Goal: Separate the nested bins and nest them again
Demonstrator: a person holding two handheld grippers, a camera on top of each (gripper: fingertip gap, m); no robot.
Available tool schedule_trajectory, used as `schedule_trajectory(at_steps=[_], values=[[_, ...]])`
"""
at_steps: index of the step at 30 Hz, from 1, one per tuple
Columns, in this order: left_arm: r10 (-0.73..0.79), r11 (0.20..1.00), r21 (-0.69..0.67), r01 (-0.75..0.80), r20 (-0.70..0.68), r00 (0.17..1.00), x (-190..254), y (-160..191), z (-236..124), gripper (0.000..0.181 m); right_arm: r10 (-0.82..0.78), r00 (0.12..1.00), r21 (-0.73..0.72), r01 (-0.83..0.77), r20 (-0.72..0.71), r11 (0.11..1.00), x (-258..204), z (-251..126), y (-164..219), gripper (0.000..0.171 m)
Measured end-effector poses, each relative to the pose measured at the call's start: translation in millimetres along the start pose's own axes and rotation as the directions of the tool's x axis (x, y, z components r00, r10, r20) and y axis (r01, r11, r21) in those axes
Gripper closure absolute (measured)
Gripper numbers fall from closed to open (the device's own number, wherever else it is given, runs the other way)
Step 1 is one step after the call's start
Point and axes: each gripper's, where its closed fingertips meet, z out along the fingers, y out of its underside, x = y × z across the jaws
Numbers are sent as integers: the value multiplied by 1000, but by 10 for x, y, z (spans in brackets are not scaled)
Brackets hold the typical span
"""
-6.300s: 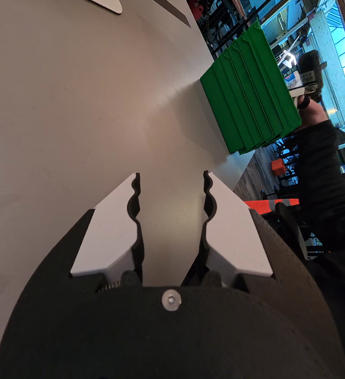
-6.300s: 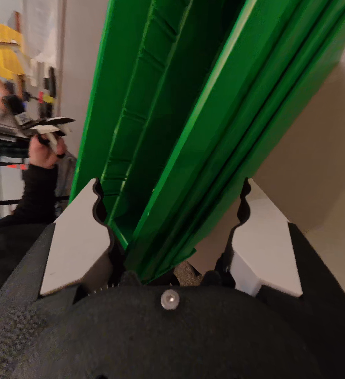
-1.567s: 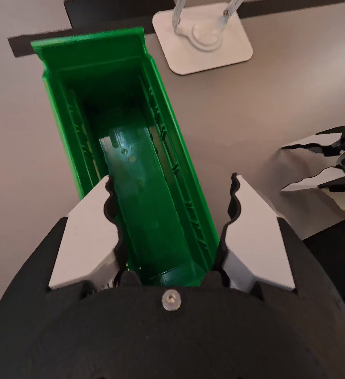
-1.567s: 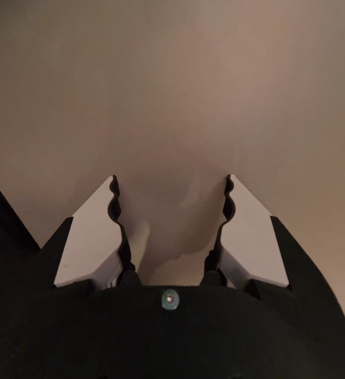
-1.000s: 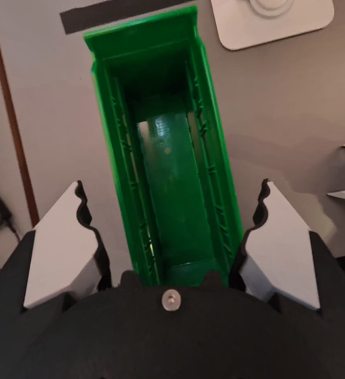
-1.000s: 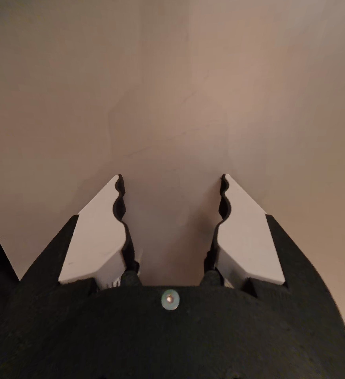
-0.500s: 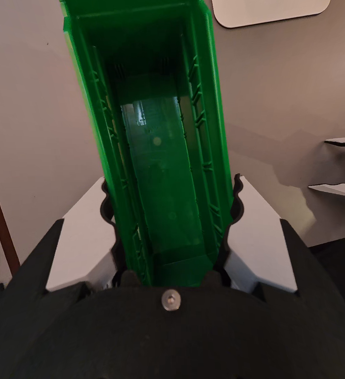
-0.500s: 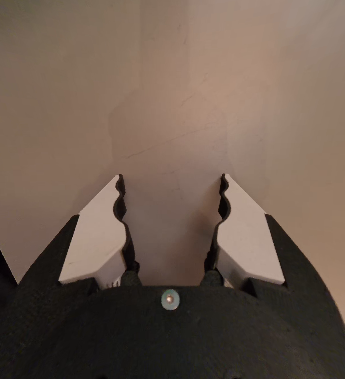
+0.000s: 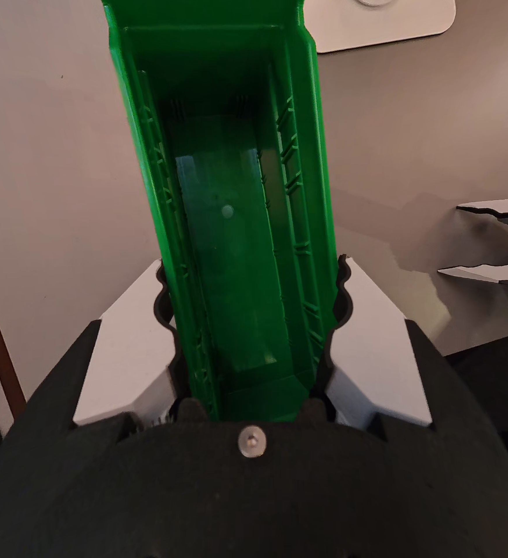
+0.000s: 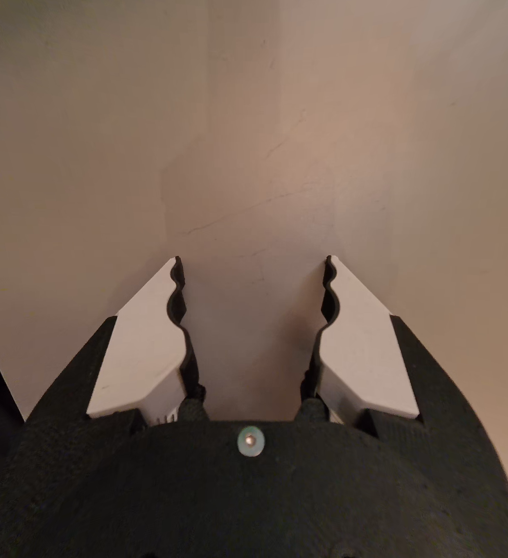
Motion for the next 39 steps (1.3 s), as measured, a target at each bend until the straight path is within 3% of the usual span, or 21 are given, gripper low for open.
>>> schedule_trajectory(at_steps=[1, 39], values=[[-3, 1000, 3, 3, -3, 1000, -6, 0, -2, 74, 0, 1000, 0, 0, 0, 1000, 0, 0, 0, 79], [18, 984, 179, -11, -40, 999, -33, -88, -482, 80, 0, 1000, 8, 0, 1, 1000, 3, 0, -2, 80]])
